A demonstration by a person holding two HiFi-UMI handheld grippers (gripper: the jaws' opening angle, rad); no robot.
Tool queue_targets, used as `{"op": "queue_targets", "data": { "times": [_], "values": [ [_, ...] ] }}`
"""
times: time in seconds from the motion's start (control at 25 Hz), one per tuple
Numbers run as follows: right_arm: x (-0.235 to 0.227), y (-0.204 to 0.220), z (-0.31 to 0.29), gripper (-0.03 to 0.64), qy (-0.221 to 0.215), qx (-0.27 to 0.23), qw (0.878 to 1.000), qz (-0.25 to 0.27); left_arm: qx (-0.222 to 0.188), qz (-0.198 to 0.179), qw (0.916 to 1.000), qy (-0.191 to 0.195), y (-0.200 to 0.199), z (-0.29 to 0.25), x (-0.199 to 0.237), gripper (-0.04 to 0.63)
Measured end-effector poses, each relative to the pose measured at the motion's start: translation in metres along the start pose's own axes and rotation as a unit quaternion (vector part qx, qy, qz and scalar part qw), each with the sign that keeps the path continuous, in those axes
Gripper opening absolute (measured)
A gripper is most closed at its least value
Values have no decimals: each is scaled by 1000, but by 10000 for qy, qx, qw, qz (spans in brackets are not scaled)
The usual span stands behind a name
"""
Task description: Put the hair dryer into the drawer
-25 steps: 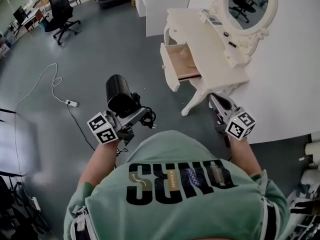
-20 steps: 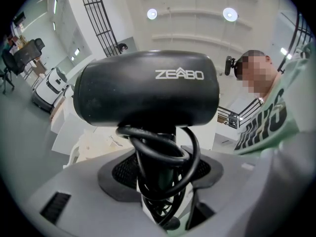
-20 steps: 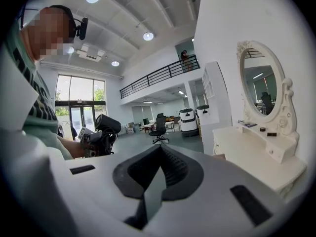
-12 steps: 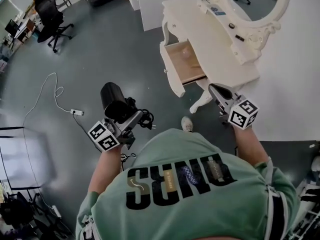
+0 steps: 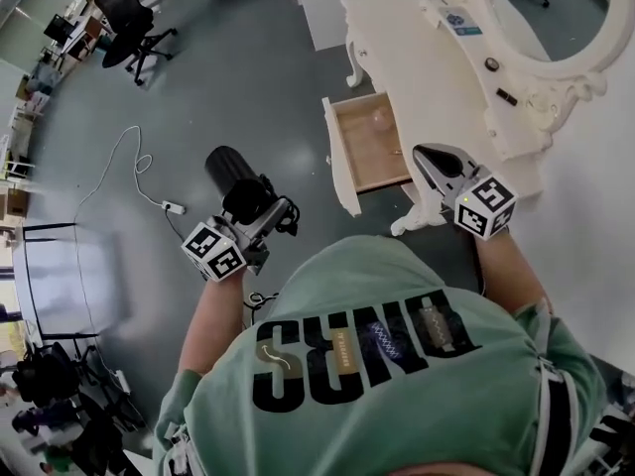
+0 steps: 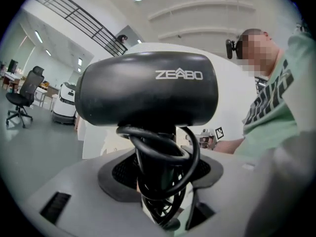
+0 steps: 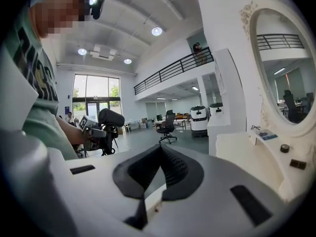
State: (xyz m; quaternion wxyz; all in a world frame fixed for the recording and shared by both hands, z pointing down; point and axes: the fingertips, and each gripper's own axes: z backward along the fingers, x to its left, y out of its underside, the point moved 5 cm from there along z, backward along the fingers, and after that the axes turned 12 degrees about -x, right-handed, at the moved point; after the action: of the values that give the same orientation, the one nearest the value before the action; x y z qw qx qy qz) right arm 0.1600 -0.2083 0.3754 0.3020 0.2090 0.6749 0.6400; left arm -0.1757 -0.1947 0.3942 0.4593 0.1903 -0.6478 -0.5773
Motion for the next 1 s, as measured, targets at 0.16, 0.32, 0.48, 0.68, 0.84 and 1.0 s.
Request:
{"op": "queue_targets", "data": {
  "times": [0.16, 0.32, 0.48, 0.68, 0.84, 1.0],
  "values": [
    [-34, 10, -5, -11, 109, 54, 9999, -34, 698, -548, 9957, 279, 14, -48, 20, 255],
    [-46, 25, -11, -11, 385, 209, 9990, 21, 1408, -1086, 9808, 796, 33, -90, 50, 255],
    [-48, 43, -4, -11, 704, 308, 9970, 24, 2045, -1609, 9552, 1410, 62, -131, 75, 255],
    [-53, 68, 20, -11, 1065, 459, 9932, -100, 2850, -2378, 9025, 2185, 109, -180, 87, 253],
    [-62, 89, 39, -11, 1248, 537, 9904, -233, 3568, -2977, 8433, 2699, 157, -207, 98, 253],
    [-74, 110, 57, -11, 1381, 593, 9881, -331, 4184, -3532, 7800, 3030, 200, -227, 110, 252]
  ]
}}
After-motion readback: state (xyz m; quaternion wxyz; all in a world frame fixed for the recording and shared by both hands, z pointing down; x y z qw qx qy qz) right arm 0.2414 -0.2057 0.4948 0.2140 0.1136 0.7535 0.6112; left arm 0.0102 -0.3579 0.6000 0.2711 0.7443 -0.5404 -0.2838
